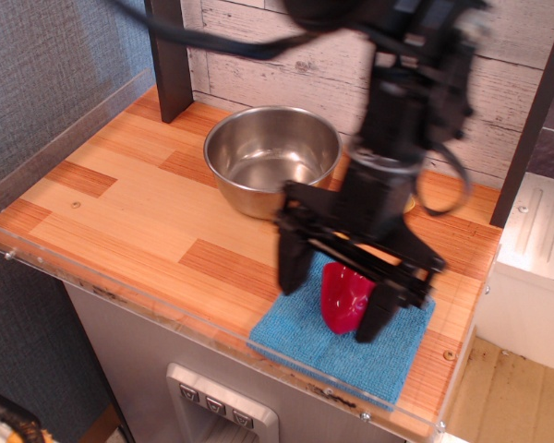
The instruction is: Puts the red thing into the pot.
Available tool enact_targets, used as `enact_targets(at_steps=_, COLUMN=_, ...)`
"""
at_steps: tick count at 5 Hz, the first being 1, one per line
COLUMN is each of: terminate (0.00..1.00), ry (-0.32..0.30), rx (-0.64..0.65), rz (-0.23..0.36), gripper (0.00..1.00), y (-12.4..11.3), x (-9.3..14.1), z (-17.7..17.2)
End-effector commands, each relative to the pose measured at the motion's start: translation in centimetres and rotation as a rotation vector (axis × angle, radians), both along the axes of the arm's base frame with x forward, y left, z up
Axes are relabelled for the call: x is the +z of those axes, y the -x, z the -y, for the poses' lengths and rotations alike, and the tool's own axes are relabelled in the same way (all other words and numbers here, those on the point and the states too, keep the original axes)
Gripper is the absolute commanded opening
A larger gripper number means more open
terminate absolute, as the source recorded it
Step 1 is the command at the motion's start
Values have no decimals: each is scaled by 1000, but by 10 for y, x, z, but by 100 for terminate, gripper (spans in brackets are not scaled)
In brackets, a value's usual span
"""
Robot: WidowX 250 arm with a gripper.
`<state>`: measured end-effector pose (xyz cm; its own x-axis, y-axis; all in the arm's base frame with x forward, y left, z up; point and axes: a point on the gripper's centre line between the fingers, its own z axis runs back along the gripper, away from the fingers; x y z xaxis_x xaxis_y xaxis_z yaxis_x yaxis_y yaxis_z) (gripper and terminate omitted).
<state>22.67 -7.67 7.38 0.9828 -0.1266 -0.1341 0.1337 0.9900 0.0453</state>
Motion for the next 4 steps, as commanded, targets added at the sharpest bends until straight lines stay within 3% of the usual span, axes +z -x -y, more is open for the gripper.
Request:
enact_targets(at_steps=1, terminate=0, ry=95, rx=-49, rz=154, gripper=100, y=-28, x=-21, z=16)
enact_targets(at_steps=2, terminate=0, ry=70, rx=-25, rz=171, gripper=100, y=-38, x=-39, z=24)
enact_targets(at_steps=3, terminate=0, ry=10, rx=26, rz=166, gripper=100, y=-44, x=-45, z=25)
enact_targets(at_steps=4, terminate=0, ry=0, rx=89, rz=169, gripper=100, y=-50, x=-46, z=19)
